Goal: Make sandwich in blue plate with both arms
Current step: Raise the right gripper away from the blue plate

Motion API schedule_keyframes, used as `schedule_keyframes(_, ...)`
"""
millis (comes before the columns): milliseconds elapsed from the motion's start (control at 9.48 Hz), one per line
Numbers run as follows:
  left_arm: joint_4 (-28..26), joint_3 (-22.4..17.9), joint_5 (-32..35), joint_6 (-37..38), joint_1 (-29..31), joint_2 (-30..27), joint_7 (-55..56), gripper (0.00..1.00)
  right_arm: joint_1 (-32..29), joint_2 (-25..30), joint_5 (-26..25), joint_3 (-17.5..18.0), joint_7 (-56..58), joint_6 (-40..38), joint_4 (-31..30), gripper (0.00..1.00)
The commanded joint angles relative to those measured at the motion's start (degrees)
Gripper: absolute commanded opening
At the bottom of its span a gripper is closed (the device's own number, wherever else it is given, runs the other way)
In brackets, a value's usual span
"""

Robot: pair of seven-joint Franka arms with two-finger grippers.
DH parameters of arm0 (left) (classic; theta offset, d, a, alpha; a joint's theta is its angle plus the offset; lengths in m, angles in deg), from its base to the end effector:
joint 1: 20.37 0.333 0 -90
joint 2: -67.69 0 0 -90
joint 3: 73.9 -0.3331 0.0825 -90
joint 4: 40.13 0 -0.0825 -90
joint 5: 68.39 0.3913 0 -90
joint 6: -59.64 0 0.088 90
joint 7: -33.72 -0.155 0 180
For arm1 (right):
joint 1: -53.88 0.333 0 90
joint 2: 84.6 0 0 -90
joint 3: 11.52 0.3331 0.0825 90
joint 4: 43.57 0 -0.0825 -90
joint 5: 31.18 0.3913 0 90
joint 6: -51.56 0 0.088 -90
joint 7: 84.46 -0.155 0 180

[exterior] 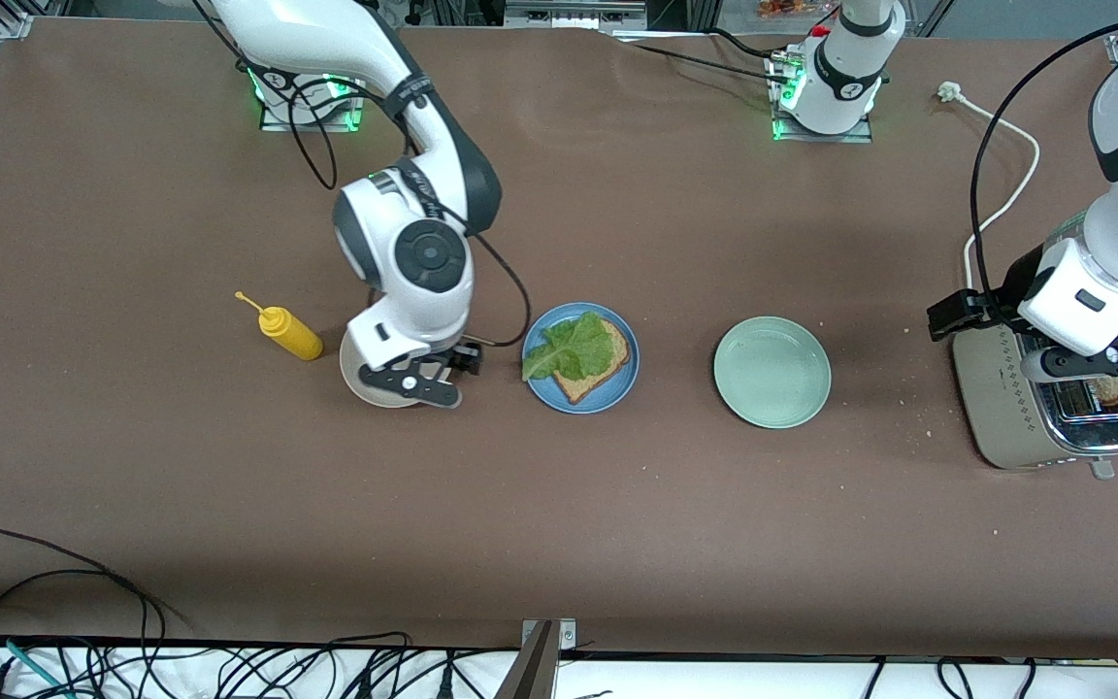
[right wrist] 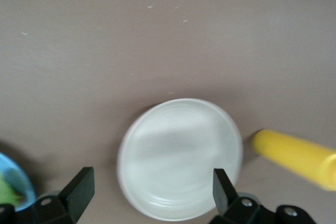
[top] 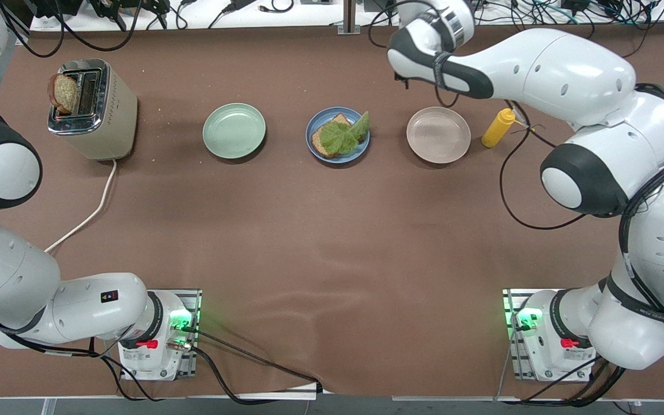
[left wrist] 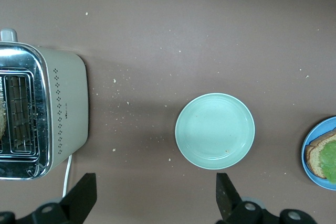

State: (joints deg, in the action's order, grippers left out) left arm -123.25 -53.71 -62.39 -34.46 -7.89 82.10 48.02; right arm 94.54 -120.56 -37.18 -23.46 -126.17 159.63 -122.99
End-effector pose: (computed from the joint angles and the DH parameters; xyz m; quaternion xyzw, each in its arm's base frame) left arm 0.6365 -0.0482 0.5139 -0.9981 -0.0567 0.0201 0.0131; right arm 0.6252 0.3563 0.3058 0.9892 -0.0776 0.0168 0.1233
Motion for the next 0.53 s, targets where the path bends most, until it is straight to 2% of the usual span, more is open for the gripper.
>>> schedule_keyframes(0, 1.38, 0.29, 1.82, 1.29, 0.17, 0.35, -1.03, 1.00, 0.03, 5.79, -0.15, -7.62, 25.78, -8.55, -2.48, 1.00)
schedule_keyframes(211, 1.30, 0.28, 1.82, 1.29, 0.09, 0.35, -0.94, 1.00, -1.02, 11.68, 1.95, -13.17, 40.75, -8.66, -7.91, 1.00)
schedule_keyframes(422, 1.38, 0.29, 1.82, 1.29, 0.09, 0.35, -0.94, 1.00, -1.55, 15.47, 4.85, -17.75, 49.32, -9.79, -10.83, 1.00)
